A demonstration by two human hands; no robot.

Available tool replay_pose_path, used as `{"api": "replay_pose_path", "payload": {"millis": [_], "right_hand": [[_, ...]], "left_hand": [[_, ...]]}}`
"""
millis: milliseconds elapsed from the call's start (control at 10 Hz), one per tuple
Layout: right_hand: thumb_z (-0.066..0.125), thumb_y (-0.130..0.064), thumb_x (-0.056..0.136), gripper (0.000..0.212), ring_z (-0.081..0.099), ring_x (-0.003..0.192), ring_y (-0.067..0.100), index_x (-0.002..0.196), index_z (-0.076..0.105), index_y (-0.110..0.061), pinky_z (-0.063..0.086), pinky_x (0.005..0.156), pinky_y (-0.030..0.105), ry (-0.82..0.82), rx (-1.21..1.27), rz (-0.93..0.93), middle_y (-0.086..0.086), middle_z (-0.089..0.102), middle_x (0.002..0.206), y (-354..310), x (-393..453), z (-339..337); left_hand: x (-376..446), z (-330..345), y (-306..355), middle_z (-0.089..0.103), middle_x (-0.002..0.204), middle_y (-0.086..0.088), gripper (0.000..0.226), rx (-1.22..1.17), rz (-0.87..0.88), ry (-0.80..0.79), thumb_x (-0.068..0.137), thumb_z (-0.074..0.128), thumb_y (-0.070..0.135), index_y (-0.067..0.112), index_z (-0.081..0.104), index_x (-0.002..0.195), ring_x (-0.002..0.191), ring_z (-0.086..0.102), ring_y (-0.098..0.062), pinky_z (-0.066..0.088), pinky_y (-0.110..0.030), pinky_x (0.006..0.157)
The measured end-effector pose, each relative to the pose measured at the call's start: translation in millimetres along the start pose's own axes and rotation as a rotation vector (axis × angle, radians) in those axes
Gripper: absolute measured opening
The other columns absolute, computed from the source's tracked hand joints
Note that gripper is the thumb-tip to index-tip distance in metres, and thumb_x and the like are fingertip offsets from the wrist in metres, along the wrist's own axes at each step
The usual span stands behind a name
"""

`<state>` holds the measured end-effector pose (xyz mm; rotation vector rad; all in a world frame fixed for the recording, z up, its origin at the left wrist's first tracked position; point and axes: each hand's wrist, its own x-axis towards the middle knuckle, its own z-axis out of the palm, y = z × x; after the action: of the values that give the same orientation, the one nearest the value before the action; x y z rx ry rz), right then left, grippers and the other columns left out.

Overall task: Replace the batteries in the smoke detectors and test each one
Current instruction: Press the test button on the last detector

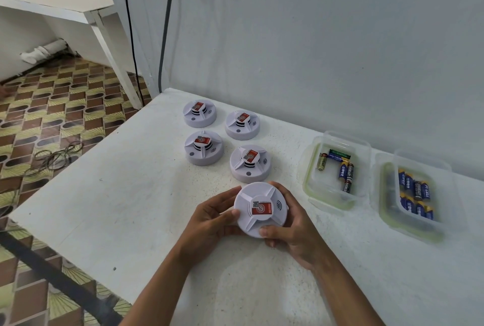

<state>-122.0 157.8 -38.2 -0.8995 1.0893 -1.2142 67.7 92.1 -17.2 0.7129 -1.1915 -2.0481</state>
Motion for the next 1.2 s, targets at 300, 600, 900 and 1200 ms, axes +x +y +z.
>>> {"api": "replay_pose_path", "payload": {"millis": [300, 600, 900, 1200], "right_hand": [[0.078, 0.0, 0.066, 0.084, 0.056, 0.078, 0.021, 0.135, 0.046, -0.034, 0.049, 0.054, 0.031, -0.005, -0.003, -0.005, 0.013, 0.054, 0.121, 0.9, 0.6, -0.7], [0.077, 0.001, 0.067, 0.083, 0.054, 0.077, 0.025, 0.136, 0.045, -0.033, 0.048, 0.053, 0.031, -0.017, 0.011, -0.01, 0.014, 0.055, 0.121, 2.0, 1.2, -1.1], [0.071, -0.016, 0.067, 0.07, 0.06, 0.085, 0.024, 0.132, 0.051, -0.032, 0.047, 0.052, 0.032, -0.083, 0.217, 0.055, 0.011, 0.061, 0.114, -3.0, 1.8, -3.8], [0.075, 0.001, 0.066, 0.082, 0.055, 0.076, 0.022, 0.132, 0.047, -0.038, 0.048, 0.052, 0.031, -0.003, 0.014, -0.009, 0.012, 0.056, 0.118, 2.7, 2.0, 0.0]], "left_hand": [[0.0, -0.3, -0.2, 0.063, 0.128, -0.012, 0.049, 0.002, 0.003, -0.009, 0.075, 0.078, 0.03, 0.024, 0.066, 0.123, 0.114, 0.062, -0.035, 0.057, -0.042, 0.081], [0.3, -0.5, -0.8, 0.064, 0.127, -0.014, 0.046, 0.013, 0.007, -0.014, 0.079, 0.076, 0.024, 0.023, 0.065, 0.124, 0.113, 0.062, -0.036, 0.057, -0.043, 0.082], [1.2, -0.6, -0.8, 0.065, 0.125, -0.014, 0.051, -0.032, -0.002, 0.01, 0.072, 0.082, 0.028, 0.022, 0.068, 0.121, 0.109, 0.065, -0.034, 0.058, -0.043, 0.079], [2.0, -4.1, -4.6, 0.063, 0.128, -0.016, 0.04, -0.012, 0.01, -0.003, 0.085, 0.069, 0.011, 0.021, 0.066, 0.123, 0.114, 0.061, -0.037, 0.056, -0.045, 0.082]]}}
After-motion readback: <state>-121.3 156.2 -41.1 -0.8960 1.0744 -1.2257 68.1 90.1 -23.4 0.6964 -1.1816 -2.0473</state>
